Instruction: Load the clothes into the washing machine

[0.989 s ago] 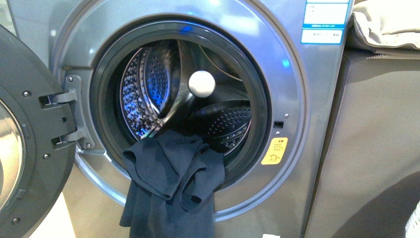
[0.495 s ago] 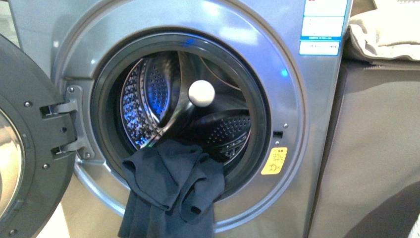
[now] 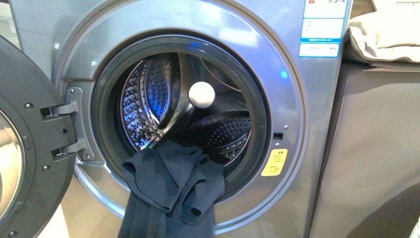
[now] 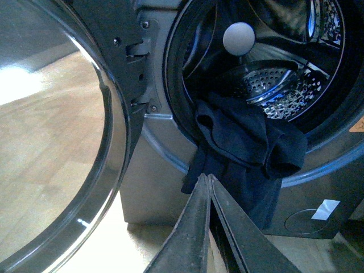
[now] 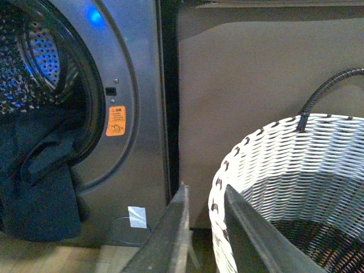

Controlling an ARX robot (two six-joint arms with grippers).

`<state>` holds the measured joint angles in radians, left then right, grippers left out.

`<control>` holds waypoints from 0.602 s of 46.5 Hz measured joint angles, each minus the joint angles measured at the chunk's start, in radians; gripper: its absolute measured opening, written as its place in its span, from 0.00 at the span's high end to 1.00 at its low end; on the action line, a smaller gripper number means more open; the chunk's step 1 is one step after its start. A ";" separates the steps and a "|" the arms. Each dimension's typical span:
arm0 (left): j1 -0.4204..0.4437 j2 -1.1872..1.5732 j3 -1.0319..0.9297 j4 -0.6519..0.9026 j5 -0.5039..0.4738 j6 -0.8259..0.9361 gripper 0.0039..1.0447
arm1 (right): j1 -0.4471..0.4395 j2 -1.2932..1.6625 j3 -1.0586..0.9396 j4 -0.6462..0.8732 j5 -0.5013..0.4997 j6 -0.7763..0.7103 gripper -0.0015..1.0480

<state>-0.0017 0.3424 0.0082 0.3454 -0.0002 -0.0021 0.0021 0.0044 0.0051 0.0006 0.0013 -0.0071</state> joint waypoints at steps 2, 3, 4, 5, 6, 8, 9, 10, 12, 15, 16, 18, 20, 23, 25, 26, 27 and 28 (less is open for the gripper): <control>0.000 -0.016 0.000 -0.016 0.000 0.000 0.97 | 0.000 0.000 0.000 0.000 0.000 0.000 0.69; 0.000 -0.027 0.000 -0.027 0.000 0.000 0.97 | 0.000 0.000 0.000 0.000 0.000 0.000 0.64; 0.000 -0.037 0.000 -0.036 0.000 0.000 0.97 | 0.000 0.000 0.000 0.000 0.000 0.000 0.59; 0.000 -0.045 0.000 -0.043 0.000 0.000 0.97 | 0.000 0.000 0.000 0.000 0.000 0.000 0.56; 0.000 -0.051 0.000 -0.050 0.000 0.000 0.97 | 0.000 0.000 0.000 0.000 0.000 0.000 0.52; 0.000 -0.065 0.000 -0.064 0.000 0.000 0.97 | 0.000 0.000 0.000 0.000 0.000 0.000 0.46; 0.000 -0.071 0.000 -0.071 0.000 0.000 0.97 | 0.000 0.000 0.000 0.000 0.000 0.000 0.42; 0.000 -0.078 0.000 -0.077 0.000 0.000 0.97 | 0.000 0.000 0.000 0.000 0.000 0.000 0.39; 0.000 -0.093 0.000 -0.093 0.000 0.000 0.97 | 0.000 0.000 0.000 0.000 0.000 0.000 0.31; 0.000 -0.111 0.000 -0.110 0.000 0.000 0.97 | 0.000 0.000 0.000 0.000 0.000 0.000 0.21; 0.000 -0.116 0.000 -0.116 0.000 0.000 0.97 | 0.000 0.000 0.000 0.000 0.000 0.000 0.17; 0.000 -0.127 0.000 -0.127 0.000 0.000 0.97 | 0.000 0.000 0.000 0.000 0.000 0.000 0.11; 0.000 -0.138 0.000 -0.137 0.000 0.000 0.97 | 0.000 0.000 0.000 0.000 0.000 0.002 0.05; 0.000 -0.154 0.000 -0.154 0.000 0.000 0.97 | 0.000 0.000 0.000 0.000 0.000 0.003 0.07; 0.000 -0.163 0.000 -0.163 0.000 0.000 0.97 | 0.000 0.000 0.000 0.000 0.000 0.003 0.08; 0.000 -0.168 0.000 -0.167 0.000 0.000 0.97 | 0.000 0.000 0.000 0.000 0.000 0.003 0.07; 0.000 -0.193 0.000 -0.193 0.000 0.000 0.97 | 0.000 0.000 0.000 0.000 0.000 0.003 0.07; 0.000 -0.237 0.000 -0.253 0.000 0.000 0.97 | 0.000 0.000 0.000 0.000 0.000 0.003 0.07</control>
<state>-0.0017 0.1055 0.0086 0.0921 0.0002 -0.0021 0.0021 0.0044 0.0051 0.0006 0.0013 -0.0040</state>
